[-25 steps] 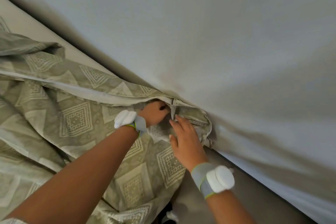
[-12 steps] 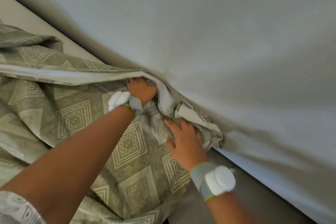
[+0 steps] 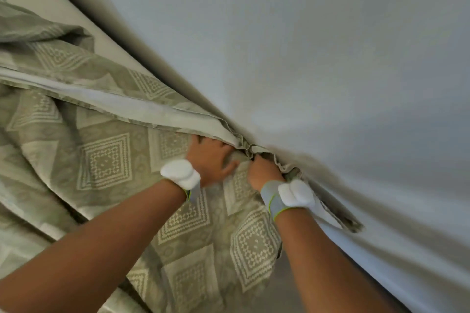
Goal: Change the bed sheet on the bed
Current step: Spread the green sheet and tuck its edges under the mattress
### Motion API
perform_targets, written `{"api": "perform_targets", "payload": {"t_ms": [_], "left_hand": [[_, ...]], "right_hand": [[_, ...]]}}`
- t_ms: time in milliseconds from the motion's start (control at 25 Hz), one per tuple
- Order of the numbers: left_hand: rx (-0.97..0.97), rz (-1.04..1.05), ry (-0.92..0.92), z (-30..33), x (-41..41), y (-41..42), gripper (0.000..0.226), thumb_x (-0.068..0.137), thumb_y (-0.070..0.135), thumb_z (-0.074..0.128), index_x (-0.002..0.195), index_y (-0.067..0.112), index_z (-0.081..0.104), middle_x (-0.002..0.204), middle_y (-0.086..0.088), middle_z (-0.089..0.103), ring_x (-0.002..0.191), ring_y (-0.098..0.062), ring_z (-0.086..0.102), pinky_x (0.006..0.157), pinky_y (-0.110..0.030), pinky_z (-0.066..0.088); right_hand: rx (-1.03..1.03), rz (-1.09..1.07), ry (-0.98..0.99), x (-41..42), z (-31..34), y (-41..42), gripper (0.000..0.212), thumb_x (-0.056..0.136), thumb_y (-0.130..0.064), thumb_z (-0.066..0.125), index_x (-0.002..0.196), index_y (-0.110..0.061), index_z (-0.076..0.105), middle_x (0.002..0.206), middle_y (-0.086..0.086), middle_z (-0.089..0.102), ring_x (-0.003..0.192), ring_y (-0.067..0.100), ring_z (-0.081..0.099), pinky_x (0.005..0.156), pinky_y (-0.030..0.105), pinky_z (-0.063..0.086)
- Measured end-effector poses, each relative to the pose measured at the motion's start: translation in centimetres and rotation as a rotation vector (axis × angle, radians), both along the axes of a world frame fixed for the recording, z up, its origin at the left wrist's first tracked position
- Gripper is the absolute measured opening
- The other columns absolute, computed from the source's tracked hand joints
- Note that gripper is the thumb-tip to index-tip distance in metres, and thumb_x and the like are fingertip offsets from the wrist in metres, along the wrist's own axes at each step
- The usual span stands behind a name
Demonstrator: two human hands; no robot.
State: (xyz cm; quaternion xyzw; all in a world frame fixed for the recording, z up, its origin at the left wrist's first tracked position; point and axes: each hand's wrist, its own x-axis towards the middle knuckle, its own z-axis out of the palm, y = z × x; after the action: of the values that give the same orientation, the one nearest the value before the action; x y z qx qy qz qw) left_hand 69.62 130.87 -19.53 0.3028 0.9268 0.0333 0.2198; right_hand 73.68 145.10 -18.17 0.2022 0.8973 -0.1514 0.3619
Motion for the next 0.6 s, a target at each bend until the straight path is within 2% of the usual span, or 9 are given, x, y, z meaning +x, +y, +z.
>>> {"api": "perform_targets", "payload": {"t_ms": [80,200,320,400,480,520,560,600], "left_hand": [[0.088,-0.226,-0.075,-0.6,1.4,1.4,0.065,0.084,0.059,0.023,0.136,0.027,0.045,0.134,0.001,0.052,0.122,-0.026,0.048,0.103,-0.044,0.027],[0.049,-0.395,-0.146,-1.4,1.3,4.4,0.068,0.079,0.061,0.037,0.13,0.02,0.053,0.125,-0.003,0.059,0.117,-0.026,0.052,0.106,-0.037,0.032],[0.056,-0.393,-0.102,-2.4,1.3,6.1,0.061,0.079,0.051,0.057,0.126,0.013,0.055,0.122,-0.007,0.06,0.112,-0.03,0.056,0.101,-0.037,0.037],[0.072,-0.331,-0.063,-2.7,1.8,6.0,0.062,0.077,0.049,0.06,0.122,0.007,0.053,0.115,-0.01,0.061,0.104,-0.031,0.058,0.096,-0.038,0.04],[0.121,-0.26,0.056,-3.2,2.9,5.3,0.057,0.071,0.052,0.059,0.108,0.008,0.056,0.098,-0.008,0.062,0.089,-0.029,0.059,0.089,-0.038,0.04],[0.124,-0.239,0.105,-3.0,3.2,5.1,0.054,0.068,0.054,0.056,0.1,0.01,0.059,0.092,-0.006,0.061,0.085,-0.027,0.058,0.088,-0.036,0.037],[0.114,-0.227,0.139,-2.7,3.2,5.1,0.052,0.069,0.054,0.053,0.097,0.011,0.062,0.09,-0.005,0.061,0.085,-0.026,0.058,0.089,-0.036,0.034],[0.093,-0.22,0.114,-2.3,3.0,5.4,0.048,0.073,0.052,0.051,0.098,0.012,0.064,0.094,-0.004,0.062,0.09,-0.027,0.057,0.093,-0.035,0.031]], "right_hand": [[0.051,0.112,-0.047,2.3,1.9,-0.1,0.039,0.098,-0.01,0.035,0.133,-0.001,0.049,0.145,0.018,0.038,0.132,0.034,0.039,0.107,0.038,0.033],[0.196,0.294,-0.015,4.9,3.6,-0.2,0.04,0.098,-0.013,0.034,0.133,-0.003,0.047,0.144,0.015,0.035,0.135,0.032,0.027,0.113,0.038,0.023],[0.239,0.29,-0.013,5.6,2.8,-0.2,0.039,0.096,-0.014,0.037,0.132,-0.003,0.047,0.138,0.015,0.043,0.133,0.032,0.029,0.112,0.038,0.021],[0.264,0.31,0.015,5.8,2.4,-0.3,0.038,0.089,-0.012,0.044,0.123,-0.001,0.056,0.128,0.018,0.052,0.126,0.033,0.04,0.108,0.039,0.03],[0.289,0.323,0.066,5.9,2.0,-0.4,0.03,0.068,-0.011,0.053,0.088,-0.001,0.073,0.092,0.017,0.068,0.097,0.03,0.06,0.088,0.035,0.049],[0.29,0.334,0.053,5.8,2.3,-0.7,0.025,0.061,-0.013,0.054,0.074,-0.005,0.074,0.078,0.013,0.069,0.086,0.028,0.063,0.079,0.032,0.052],[0.292,0.331,0.014,5.6,2.7,-0.6,0.026,0.062,-0.013,0.052,0.073,-0.007,0.074,0.077,0.011,0.069,0.087,0.027,0.063,0.08,0.032,0.052],[0.281,0.308,-0.011,5.4,2.8,-0.5,0.03,0.071,-0.011,0.049,0.085,-0.006,0.074,0.089,0.013,0.07,0.101,0.029,0.06,0.09,0.033,0.047]]}}
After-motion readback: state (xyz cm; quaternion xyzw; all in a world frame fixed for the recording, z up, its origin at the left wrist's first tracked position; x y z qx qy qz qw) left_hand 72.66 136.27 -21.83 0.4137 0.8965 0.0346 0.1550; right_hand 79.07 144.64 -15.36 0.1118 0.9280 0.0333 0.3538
